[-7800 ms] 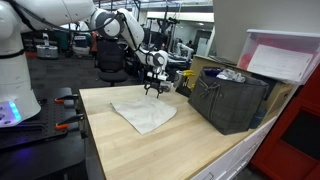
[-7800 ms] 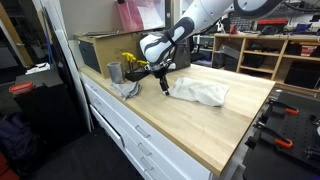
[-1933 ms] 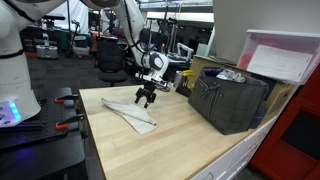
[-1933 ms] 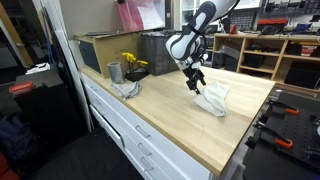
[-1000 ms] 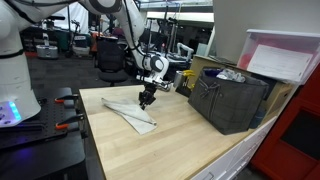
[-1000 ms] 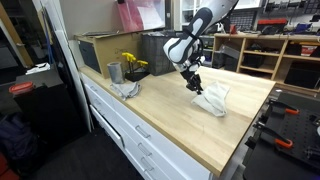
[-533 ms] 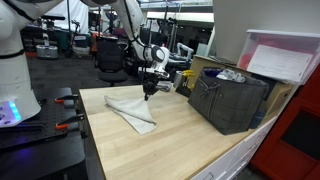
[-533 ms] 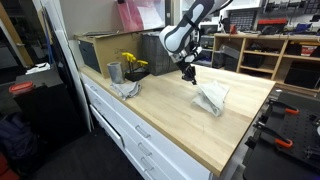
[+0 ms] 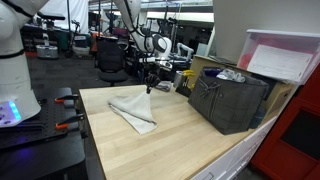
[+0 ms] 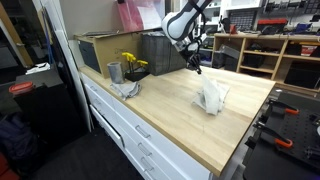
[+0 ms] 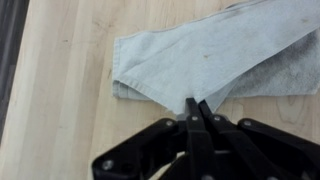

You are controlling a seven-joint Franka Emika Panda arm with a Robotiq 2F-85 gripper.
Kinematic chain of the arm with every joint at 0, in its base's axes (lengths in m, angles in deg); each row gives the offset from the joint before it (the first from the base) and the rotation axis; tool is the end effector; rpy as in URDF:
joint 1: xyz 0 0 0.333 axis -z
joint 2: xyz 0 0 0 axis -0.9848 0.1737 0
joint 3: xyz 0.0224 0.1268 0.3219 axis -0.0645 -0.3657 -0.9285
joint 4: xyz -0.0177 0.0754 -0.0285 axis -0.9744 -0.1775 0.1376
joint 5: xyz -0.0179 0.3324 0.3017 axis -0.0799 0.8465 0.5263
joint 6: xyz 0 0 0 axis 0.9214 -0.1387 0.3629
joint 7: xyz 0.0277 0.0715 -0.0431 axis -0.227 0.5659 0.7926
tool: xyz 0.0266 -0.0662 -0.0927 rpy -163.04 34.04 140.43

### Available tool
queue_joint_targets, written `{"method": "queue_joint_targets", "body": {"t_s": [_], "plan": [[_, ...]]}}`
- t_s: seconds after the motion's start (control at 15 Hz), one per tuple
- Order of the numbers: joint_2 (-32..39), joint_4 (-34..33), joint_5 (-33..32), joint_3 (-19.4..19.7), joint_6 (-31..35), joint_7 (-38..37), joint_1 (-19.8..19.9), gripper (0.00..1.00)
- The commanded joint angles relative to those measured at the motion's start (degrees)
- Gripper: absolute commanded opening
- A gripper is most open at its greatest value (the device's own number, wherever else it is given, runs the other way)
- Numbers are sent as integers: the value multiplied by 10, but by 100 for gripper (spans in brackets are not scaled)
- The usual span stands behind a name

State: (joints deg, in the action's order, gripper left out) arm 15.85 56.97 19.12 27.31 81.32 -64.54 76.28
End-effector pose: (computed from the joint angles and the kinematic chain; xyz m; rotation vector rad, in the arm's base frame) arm 0.6874 -0.0412 0.1835 2.7559 0.0363 -0.6484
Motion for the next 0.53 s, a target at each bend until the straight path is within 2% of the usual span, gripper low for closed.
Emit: {"method": "queue_joint_targets", "body": {"t_s": [0.0, 0.47], "plan": [[-17, 29, -10, 1, -13, -10, 6, 1], [-10, 49, -10, 7, -29, -10, 19, 1]]}}
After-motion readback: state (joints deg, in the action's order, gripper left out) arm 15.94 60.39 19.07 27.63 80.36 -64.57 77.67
